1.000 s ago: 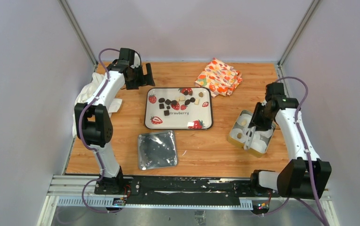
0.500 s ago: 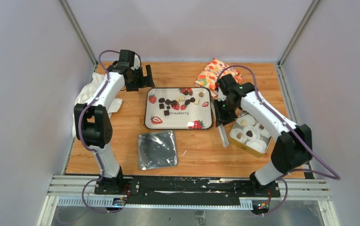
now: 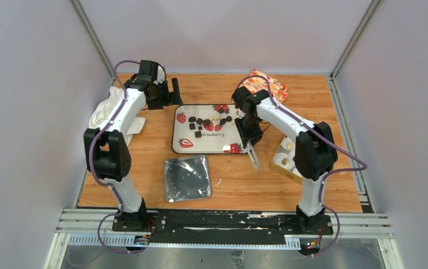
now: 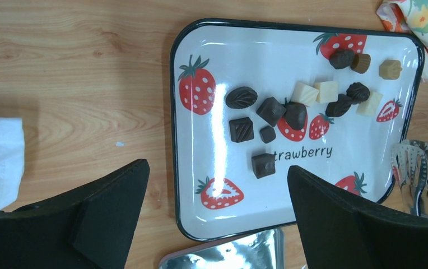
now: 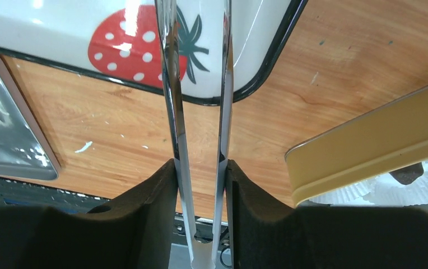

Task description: Pack the chocolate

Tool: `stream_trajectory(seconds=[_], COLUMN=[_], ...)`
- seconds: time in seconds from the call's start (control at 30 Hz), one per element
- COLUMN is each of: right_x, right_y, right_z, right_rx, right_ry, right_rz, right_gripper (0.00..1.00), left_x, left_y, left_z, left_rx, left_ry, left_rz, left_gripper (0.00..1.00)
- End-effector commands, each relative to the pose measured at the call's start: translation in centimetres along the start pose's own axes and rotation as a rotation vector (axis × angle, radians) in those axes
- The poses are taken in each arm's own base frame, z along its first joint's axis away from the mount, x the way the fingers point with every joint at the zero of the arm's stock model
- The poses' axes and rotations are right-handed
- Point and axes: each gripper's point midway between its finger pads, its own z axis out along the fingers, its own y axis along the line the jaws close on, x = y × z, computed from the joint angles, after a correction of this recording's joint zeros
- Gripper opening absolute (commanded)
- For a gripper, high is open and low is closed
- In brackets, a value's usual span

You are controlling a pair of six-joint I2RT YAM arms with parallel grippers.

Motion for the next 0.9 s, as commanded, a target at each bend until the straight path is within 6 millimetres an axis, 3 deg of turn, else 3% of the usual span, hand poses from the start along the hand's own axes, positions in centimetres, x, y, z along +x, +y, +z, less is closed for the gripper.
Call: stream_trajectory(seconds=[0.0,0.3,0.7,0.87], right_x=[-1.6,-4.0,-5.1,-5.5], right_y=[-0.1,0.6,1.4,1.6], right_z=[0.2,2.1,4.4,4.3], right_rx=[0.039,0.049,0.046,0.039], right_ry=[-0.028,-0.038,0.007,0.001], right_rz=[0.048,0.131,0.212,0.211], right_gripper=[0.39,0.45,0.45,0.45], left_x=[-0.3,-0.2,-0.5,-0.6], left_y=[0.3,1.0,1.3,1.3], left_z=[-1.1,-0.9,-0.5,-0.3], left_rx=[-0.012,-0.027,-0.024,-0.019], left_ry=[-0.019,-0.007,-0.003,-0.001], left_rz=[0.015,0.021,0.007,0.003], left_gripper=[1.0,1.0,1.0,1.0])
